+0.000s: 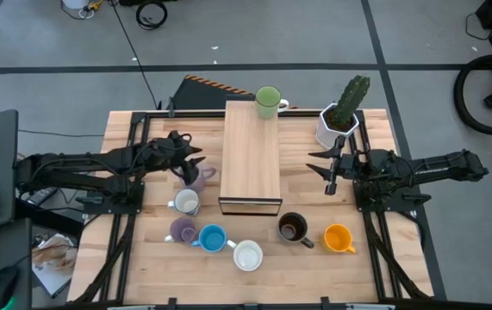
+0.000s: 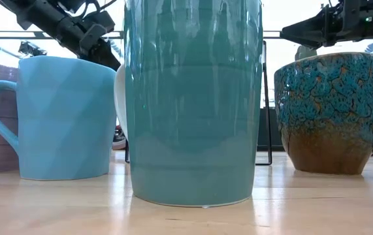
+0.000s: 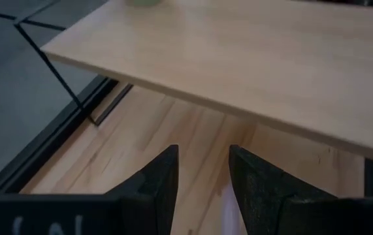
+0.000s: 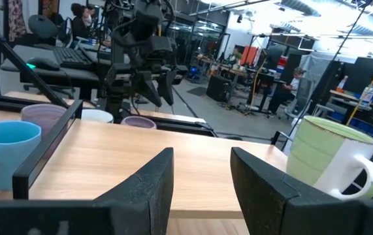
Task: Place coffee mugs
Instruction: Put the top purple mug on the shelf
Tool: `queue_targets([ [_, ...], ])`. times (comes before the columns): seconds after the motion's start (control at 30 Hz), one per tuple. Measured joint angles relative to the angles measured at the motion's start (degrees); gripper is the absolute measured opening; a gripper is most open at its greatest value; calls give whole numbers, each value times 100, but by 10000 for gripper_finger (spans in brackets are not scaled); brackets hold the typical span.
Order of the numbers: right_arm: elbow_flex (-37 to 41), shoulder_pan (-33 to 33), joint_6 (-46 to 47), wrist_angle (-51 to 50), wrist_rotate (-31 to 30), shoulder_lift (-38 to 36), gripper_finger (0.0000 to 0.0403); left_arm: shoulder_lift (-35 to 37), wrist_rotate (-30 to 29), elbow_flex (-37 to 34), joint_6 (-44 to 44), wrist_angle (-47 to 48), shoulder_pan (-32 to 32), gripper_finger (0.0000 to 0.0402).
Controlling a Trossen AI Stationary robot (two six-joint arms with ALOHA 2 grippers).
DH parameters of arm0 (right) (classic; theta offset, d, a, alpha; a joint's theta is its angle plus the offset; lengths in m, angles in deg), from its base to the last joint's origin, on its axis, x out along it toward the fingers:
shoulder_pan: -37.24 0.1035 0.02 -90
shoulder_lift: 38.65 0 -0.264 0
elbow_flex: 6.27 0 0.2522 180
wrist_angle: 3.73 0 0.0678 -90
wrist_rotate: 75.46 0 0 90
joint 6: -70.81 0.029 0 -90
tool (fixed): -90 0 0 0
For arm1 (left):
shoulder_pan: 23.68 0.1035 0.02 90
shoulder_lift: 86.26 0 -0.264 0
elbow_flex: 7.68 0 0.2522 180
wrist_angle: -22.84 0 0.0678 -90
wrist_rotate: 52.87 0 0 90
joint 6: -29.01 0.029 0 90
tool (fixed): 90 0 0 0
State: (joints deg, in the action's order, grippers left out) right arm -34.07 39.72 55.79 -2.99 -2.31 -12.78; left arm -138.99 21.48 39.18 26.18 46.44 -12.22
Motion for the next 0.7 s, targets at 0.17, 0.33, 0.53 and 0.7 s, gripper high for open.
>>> queue_targets([
  [0.17,0,-45,8,1,0,0,158,-48,-47,0,-139,17,0,141],
  [0.33,0,-53,26,0,3,0,158,-53,-66,0,-258,44,0,141],
  [0.53,0,-53,28,0,24,0,158,-53,-68,0,-300,45,0,141],
  [0.7,0,-53,31,0,24,0,158,-53,-68,0,-302,45,0,141],
])
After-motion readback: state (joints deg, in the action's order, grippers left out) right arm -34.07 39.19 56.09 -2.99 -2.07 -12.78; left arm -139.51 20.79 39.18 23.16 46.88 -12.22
